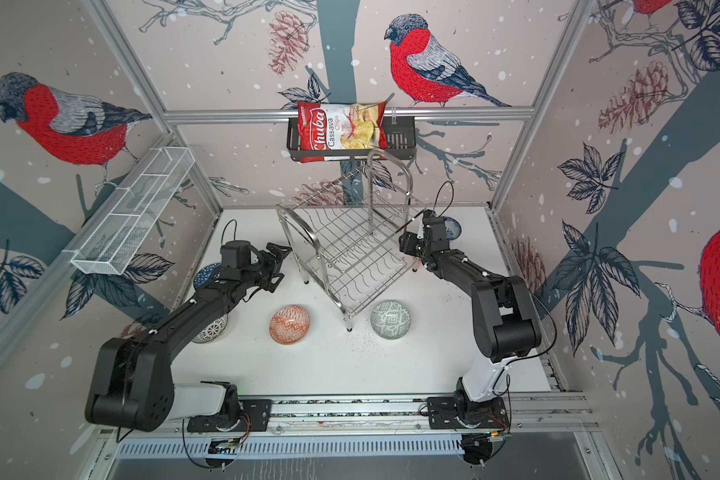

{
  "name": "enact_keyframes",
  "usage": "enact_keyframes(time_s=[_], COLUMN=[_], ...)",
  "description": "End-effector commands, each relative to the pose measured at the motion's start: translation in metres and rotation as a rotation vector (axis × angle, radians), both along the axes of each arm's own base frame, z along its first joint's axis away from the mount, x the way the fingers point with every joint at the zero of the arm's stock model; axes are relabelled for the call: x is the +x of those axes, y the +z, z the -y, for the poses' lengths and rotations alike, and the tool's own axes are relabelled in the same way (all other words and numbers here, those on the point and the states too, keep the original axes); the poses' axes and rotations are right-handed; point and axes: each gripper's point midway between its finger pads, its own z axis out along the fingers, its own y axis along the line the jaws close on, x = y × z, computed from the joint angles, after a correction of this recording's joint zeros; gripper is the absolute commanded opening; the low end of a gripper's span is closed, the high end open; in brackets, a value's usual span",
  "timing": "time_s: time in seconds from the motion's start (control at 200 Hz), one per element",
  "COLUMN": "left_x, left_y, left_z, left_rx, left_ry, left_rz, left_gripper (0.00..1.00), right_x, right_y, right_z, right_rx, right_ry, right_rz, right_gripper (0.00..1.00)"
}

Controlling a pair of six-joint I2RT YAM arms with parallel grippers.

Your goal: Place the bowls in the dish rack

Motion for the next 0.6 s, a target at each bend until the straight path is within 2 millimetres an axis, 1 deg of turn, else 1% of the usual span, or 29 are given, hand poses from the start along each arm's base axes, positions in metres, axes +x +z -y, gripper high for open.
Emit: enact_keyframes(time_s=[0.0,0.14,0.345,0.45,0.595], left_x=[0.000,-0.001,0.009,0.015,0.024], left_y=[0.011,0.014,0.012,0.013,0.015], left_z=[0.005,0.006,0.007,0.001,-0.005], left_rx=[-0.014,-0.010,0.002,0.013,0.005], left_ry=[-0.035,-0.053,-0.097,-0.098,-0.095], left_rz=[0.038,0.043,0.022,0.016,0.021], left_gripper=[0.98,0.98,0.98,0.98,0.98], right_x=[0.005,0.003,-0.006,-0.008,-0.011], right_y=[0.009,0.013,0.018,0.020,0.023], right_z=[-0.008,-0.017,-0.032,-0.036,-0.047], right_rx=[0.024,0.040,0.039,0.023,0.019], right_ry=[-0.015,-0.023,-0.030,-0.060,-0.077], right_rz=[0.031,0.032,0.030,0.022,0.018], right_gripper=[0.56,0.47,0.42,0.30,0.28])
